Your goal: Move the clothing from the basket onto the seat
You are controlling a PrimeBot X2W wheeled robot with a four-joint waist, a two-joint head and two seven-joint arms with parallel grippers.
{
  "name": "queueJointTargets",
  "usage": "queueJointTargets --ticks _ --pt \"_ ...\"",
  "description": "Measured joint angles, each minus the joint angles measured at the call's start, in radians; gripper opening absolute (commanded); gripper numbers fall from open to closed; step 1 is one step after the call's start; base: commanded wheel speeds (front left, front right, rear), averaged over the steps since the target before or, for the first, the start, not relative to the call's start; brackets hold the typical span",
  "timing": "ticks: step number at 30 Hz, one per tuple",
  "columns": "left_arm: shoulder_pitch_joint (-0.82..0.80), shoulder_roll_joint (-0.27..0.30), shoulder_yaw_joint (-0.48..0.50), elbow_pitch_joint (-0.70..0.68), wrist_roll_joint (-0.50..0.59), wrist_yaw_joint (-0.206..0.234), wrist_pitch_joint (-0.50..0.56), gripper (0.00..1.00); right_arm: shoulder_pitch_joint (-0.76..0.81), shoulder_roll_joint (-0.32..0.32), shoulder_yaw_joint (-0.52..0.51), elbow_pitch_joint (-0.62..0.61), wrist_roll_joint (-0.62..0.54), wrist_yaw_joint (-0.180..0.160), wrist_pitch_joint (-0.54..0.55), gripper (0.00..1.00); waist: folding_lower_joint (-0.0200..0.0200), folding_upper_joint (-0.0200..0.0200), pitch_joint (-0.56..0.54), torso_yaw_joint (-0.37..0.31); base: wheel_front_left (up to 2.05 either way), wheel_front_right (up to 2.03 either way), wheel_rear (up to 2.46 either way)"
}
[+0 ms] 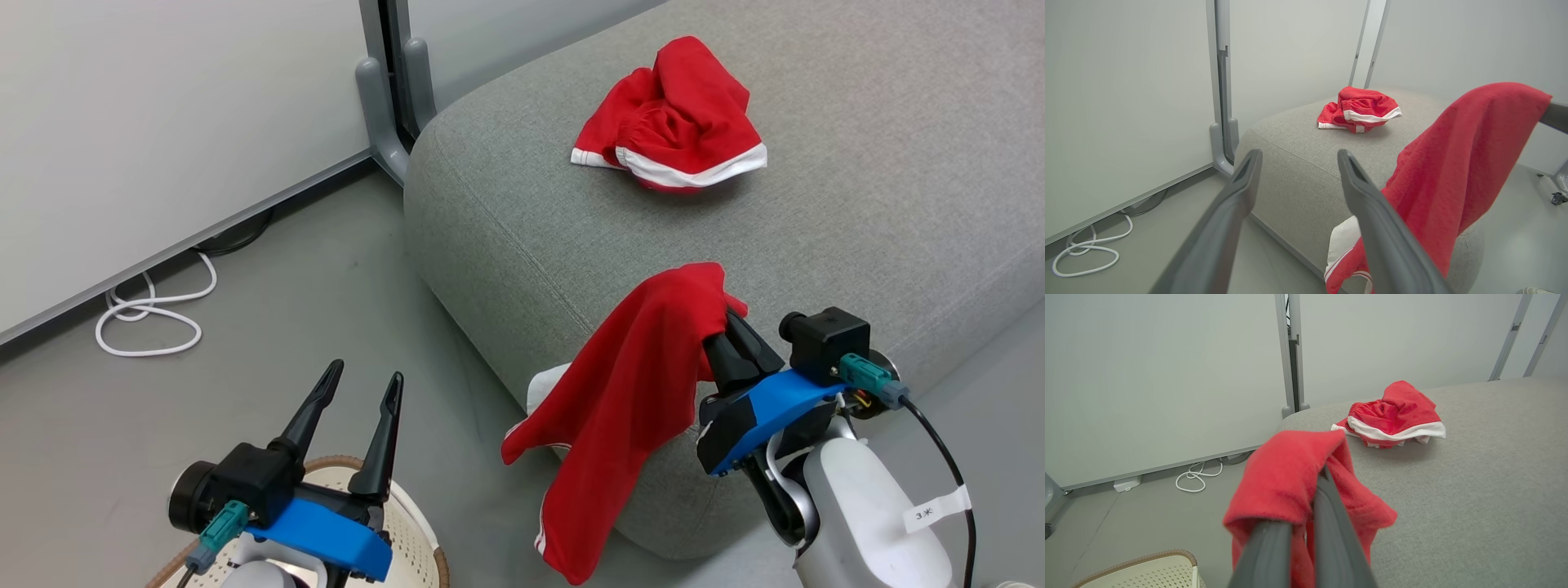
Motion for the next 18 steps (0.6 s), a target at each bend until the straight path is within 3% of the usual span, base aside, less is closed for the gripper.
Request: queueJointTargets --ticks 8,18 --pt "0.004 0.007 0.015 -0.021 0.003 0.0 0.0 1.0 -0.043 0.001 -0.028 -0.003 0.015 0.0 0.009 0.0 0.0 0.0 0.029 0.004 0.0 0.0 0.0" --pt "-0.056 0.065 -0.002 -0.068 0.021 -0.004 0.0 1.0 -0.317 -0.002 -0.276 -0.051 -0.087 0.0 0.049 0.0 0.0002 0.0 0.165 0.072 0.0 0.0 0.0"
